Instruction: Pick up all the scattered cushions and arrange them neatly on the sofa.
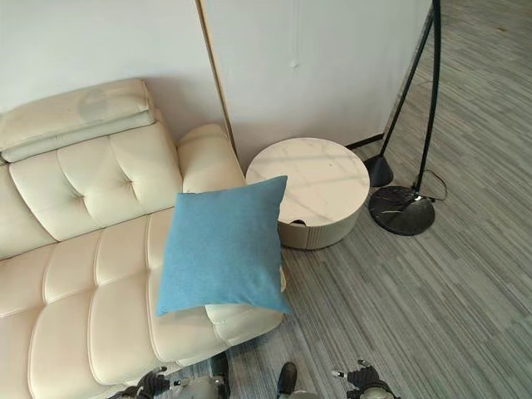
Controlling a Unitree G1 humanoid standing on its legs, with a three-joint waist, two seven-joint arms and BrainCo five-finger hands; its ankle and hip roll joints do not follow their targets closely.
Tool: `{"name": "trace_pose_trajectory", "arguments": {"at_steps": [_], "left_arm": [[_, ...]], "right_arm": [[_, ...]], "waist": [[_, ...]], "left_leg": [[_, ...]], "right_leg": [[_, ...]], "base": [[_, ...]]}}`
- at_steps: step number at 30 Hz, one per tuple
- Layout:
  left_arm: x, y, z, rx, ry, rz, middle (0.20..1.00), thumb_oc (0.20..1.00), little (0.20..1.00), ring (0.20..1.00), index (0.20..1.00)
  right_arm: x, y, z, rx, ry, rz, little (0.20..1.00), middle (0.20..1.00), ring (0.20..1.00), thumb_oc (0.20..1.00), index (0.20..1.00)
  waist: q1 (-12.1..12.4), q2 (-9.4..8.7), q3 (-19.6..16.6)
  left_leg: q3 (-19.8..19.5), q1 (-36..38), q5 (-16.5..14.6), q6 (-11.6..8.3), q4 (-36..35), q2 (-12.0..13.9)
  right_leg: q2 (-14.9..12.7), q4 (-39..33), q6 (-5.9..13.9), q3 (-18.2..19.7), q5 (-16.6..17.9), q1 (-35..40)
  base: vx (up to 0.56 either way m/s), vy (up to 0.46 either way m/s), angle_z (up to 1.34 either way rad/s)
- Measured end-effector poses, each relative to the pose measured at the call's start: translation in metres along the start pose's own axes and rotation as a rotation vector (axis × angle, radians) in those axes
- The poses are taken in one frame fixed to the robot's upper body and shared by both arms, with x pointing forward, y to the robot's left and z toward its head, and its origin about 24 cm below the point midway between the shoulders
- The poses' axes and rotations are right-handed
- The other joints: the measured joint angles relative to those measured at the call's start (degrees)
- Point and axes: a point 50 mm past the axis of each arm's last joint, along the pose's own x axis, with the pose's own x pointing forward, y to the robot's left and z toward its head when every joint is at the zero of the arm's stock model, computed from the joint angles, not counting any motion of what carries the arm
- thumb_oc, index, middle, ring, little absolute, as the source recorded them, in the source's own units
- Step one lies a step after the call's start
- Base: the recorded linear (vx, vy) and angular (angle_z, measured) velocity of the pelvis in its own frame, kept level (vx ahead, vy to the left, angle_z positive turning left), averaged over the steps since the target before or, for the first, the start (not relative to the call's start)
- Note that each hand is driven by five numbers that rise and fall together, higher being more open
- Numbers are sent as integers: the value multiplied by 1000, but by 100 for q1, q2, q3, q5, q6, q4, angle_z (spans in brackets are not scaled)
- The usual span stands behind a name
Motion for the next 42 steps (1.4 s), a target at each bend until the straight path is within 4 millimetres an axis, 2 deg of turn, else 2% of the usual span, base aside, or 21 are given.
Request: {"name": "trace_pose_trajectory", "arguments": {"at_steps": [5, 6, 9, 10, 11, 14, 15, 17, 20, 21, 22, 24, 26, 28, 31, 33, 35, 36, 37, 40, 42], "left_arm": [[-1, -3, -7, -1, 19, -7, 1000, 1000, 1000, 1000, 1000], [-3, -5, -12, -3, 34, -13, 1000, 1000, 1000, 1000, 1000], [-3, -6, -16, -2, 49, -16, 1000, 1000, 1000, 1000, 1000], [-3, -5, -17, -1, 51, -13, 1000, 1000, 1000, 1000, 1000], [-3, -4, -15, 0, 47, -11, 1000, 1000, 1000, 1000, 1000], [-2, 6, -13, 7, 45, 10, 1000, 1000, 1000, 1000, 1000], [-1, 9, -13, 9, 48, 16, 1000, 1000, 1000, 1000, 1000], [-2, 13, -19, -26, 76, 26, 1000, 1000, 1000, 1000, 1000], [-3, 16, -30, -97, 126, 33, 1000, 1000, 1000, 1000, 1000], [-4, 16, -32, -101, 137, 32, 1000, 1000, 1000, 1000, 1000], [-4, 16, -35, -125, 149, 33, 1000, 1000, 1000, 1000, 1000], [-6, 18, -40, -140, 160, 37, 1000, 1000, 1000, 1000, 1000], [-6, 22, -43, -168, 166, 54, 1000, 1000, 1000, 1000, 1000], [-6, 29, -43, -185, 166, 75, 1000, 1000, 1000, 1000, 1000], [-7, 59, -41, -313, 152, 161, 1000, 1000, 1000, 1000, 1000], [-7, 84, -33, -321, 119, 214, 1000, 1000, 1000, 1000, 1000], [-9, 112, -21, -326, 76, 272, 1000, 1000, 1000, 1000, 1000], [-11, 127, -13, -351, 46, 307, 1000, 1000, 1000, 1000, 1000], [-15, 149, 2, -394, -26, 360, 1000, 1000, 1000, 1000, 1000], [-18, 164, 27, -497, -137, 393, 1000, 1000, 1000, 1000, 1000], [-18, 167, 46, -595, -202, 391, 1000, 1000, 1000, 1000, 1000]], "right_arm": [[-2, 0, -10, -12, 21, -2, 1000, 1000, 1000, 1000, 1000], [-3, -1, -18, -18, 40, -4, 1000, 1000, 1000, 1000, 1000], [-6, 2, -30, -22, 68, 8, 1000, 1000, 1000, 1000, 1000], [-7, 4, -35, -20, 81, 18, 1000, 1000, 1000, 1000, 1000], [-8, 5, -36, -20, 86, 22, 1000, 1000, 1000, 1000, 1000], [-8, 10, -35, -15, 84, 39, 1000, 1000, 1000, 1000, 1000], [-8, 13, -35, -10, 86, 46, 1000, 1000, 1000, 1000, 1000], [-7, 14, -30, -2, 72, 49, 1000, 1000, 1000, 1000, 1000], [-7, 18, -27, 0, 67, 60, 1000, 1000, 1000, 1000, 1000], [-7, 17, -28, -1, 70, 59, 1000, 1000, 1000, 1000, 1000], [-7, 17, -27, -2, 72, 58, 1000, 1000, 1000, 1000, 1000], [-9, 11, -41, -10, 124, 40, 1000, 1000, 1000, 1000, 1000], [-8, 4, -45, -20, 146, 19, 1000, 1000, 1000, 1000, 1000], [-8, -4, -47, -28, 151, -8, 1000, 1000, 1000, 1000, 1000], [-5, -35, -42, 9, 137, -92, 1000, 1000, 1000, 1000, 1000], [-3, -61, -33, 1, 107, -155, 1000, 1000, 1000, 1000, 1000], [-3, -86, -15, -4, 47, -211, 1000, 1000, 1000, 1000, 1000], [-4, -99, -1, 17, -10, -246, 1000, 1000, 1000, 1000, 1000], [-7, -117, 24, 66, -113, -304, 1000, 1000, 1000, 1000, 1000], [-10, -123, 54, 192, -219, -332, 1000, 1000, 1000, 1000, 1000], [-14, -106, 87, 305, -337, -291, 1000, 1000, 1000, 1000, 1000]], "waist": [[-23, 78, -52], [-11, 143, -148], [-16, 111, -272], [-19, 86, -338], [-42, 65, -370], [-96, 5, -375], [-106, -62, -359], [-116, -83, -336], [-110, -184, -306], [-117, -194, -281], [-150, -241, -309], [-162, -209, -314], [-149, -168, -330], [-143, -140, -346], [-151, -134, -394], [-168, -148, -477], [-184, -175, -490], [-200, -189, -498], [-225, -210, -512], [-235, -261, -549], [-270, -314, -561]], "left_leg": [[82, 368, 64, 83, -237, -21], [86, 377, 144, 419, -200, -52], [76, 483, 44, 596, -275, -271], [67, 558, -43, 720, -298, -448], [64, 567, -96, 799, -330, -508], [-57, 629, -111, 997, -318, -727], [-78, 643, -205, 1122, -339, -781], [-193, 731, -198, 1145, -436, -794], [-250, 744, -220, 1141, -476, -788], [-293, 731, -227, 1130, -476, -758], [-422, 721, -216, 1113, -473, -702], [-521, 745, -186, 927, -473, -610], [-523, 744, -117, 773, -440, -547], [-527, 721, -116, 710, -439, -506], [-538, 704, -162, 584, -439, -419], [-542, 657, -148, 559, -474, -392], [-541, 631, -159, 545, -474, -380], [-534, 620, -157, 543, -474, -377], [-524, 587, -151, 539, -475, -376], [-510, 554, -117, 494, -474, -377], [-452, 556, -97, 519, -472, -375]], "right_leg": [[-12, 35, 232, -93, -134, 331], [-48, 83, 350, -71, -212, 373], [-272, 337, 559, -37, -350, 348], [-485, 866, 617, 34, -559, 190], [-614, 1156, 664, 79, -685, 51], [-1045, 2673, 995, 609, -1174, -659], [-1083, 2965, 1040, 772, -1102, -755], [-1105, 3313, 1148, 1032, -1260, -1006], [-976, 2189, 1070, 1229, -1243, -1014], [-895, 1835, 1048, 1315, -1010, -1011], [-756, 1338, 1092, 1370, -525, -807], [-598, 640, 911, 1295, -84, -382], [-512, 303, 827, 1241, 97, -205], [-446, 48, 747, 1225, 218, -108], [-366, 4, 708, 1205, 201, -107], [-339, 3, 707, 1206, 201, -149], [-325, 3, 708, 1206, 203, -181], [-322, 3, 707, 1216, 212, -204], [-321, 3, 701, 1232, 236, -245], [-319, 2, 692, 1250, 257, -286], [-315, 1, 692, 1309, 277, -318]], "base": [[176, 132, 11], [189, 203, 3], [82, 125, 10], [65, 188, 15], [31, 184, 23], [9, 165, 27], [56, 102, 22], [132, 20, 18], [144, -48, 13], [106, -45, 30], [101, -60, 36], [120, -78, 25], [67, -41, 5], [86, -47, 1], [71, -46, 0], [42, -36, 0], [3, -10, -2], [-1, -14, -8], [-1, -8, -6], [12, -5, -4], [23, -3, -17]]}}
